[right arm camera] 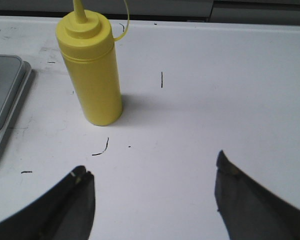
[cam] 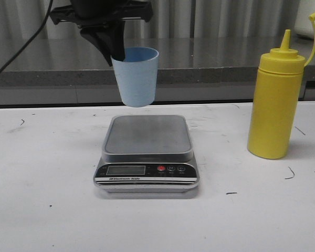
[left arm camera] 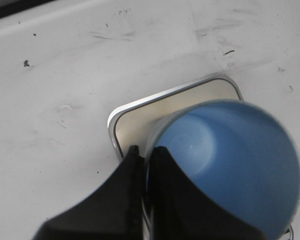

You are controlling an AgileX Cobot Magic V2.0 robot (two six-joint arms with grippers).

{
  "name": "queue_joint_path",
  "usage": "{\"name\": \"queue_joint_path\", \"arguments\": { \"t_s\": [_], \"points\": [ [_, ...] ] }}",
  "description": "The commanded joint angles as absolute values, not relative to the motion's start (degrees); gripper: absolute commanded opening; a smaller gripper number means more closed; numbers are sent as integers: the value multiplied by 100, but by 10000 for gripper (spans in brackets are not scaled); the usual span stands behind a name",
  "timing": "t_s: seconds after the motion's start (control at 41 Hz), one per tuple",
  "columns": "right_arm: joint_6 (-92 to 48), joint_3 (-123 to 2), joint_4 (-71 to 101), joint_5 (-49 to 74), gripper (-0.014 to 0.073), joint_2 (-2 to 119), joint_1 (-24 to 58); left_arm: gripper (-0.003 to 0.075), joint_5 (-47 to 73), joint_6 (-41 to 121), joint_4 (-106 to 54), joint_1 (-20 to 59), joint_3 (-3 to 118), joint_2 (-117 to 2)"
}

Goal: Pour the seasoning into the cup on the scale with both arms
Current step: 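Lift the blue cup with the left gripper and carry it over the scale, then lower the cup onto the scale, open the left gripper and withdraw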

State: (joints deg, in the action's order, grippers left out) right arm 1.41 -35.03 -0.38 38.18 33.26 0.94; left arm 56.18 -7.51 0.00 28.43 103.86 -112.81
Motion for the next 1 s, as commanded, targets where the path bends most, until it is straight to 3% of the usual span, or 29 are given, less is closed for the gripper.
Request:
{"name": "queue_joint_path", "arguments": {
  "t_s": [0.0, 0.977],
  "points": [
    [108, -3676, -94, 3434, 528, 3370, 59, -20, 5442, -882, -54, 2907, 10604, -11071],
    [108, -3676, -94, 3434, 528, 3370, 59, -20, 5525, -1140, -302, 2907, 10604, -11425]
  ]
}}
